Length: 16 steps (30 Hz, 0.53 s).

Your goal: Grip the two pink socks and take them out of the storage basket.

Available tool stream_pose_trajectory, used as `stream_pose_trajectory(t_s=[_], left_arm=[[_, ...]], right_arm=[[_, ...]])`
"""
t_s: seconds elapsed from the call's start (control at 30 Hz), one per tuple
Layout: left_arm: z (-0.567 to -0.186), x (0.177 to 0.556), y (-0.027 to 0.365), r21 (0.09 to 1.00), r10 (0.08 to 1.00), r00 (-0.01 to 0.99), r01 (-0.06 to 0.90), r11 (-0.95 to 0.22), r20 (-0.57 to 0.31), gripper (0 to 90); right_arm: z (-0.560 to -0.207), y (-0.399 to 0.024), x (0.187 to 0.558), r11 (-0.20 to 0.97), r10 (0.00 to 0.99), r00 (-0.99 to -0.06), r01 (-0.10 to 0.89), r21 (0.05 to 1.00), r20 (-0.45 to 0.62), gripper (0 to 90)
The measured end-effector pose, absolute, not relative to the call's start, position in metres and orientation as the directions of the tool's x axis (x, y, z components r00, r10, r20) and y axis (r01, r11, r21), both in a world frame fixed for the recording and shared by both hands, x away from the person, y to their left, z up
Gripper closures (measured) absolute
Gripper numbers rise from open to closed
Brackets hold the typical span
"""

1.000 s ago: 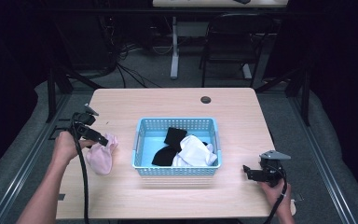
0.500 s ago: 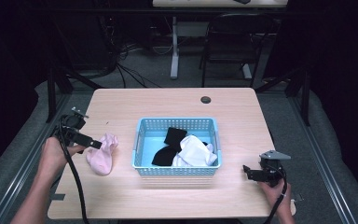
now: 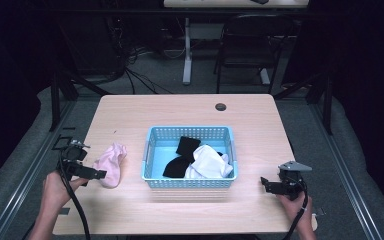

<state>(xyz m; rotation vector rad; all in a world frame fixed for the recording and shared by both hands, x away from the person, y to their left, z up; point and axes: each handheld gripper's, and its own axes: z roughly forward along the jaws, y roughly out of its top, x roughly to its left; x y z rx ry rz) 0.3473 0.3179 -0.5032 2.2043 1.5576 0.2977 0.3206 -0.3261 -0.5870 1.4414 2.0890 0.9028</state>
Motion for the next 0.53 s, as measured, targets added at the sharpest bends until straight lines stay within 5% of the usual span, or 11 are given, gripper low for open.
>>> stream_pose_trajectory(t_s=[0.53], left_arm=[[-0.57, 0.318, 0.326, 0.554, 0.961, 0.274, 0.805, -0.211, -0.033, 0.0]], right_arm=[[-0.587, -0.326, 0.321, 0.242, 0.934, -0.357, 0.644, 0.726, 0.005, 13.6]])
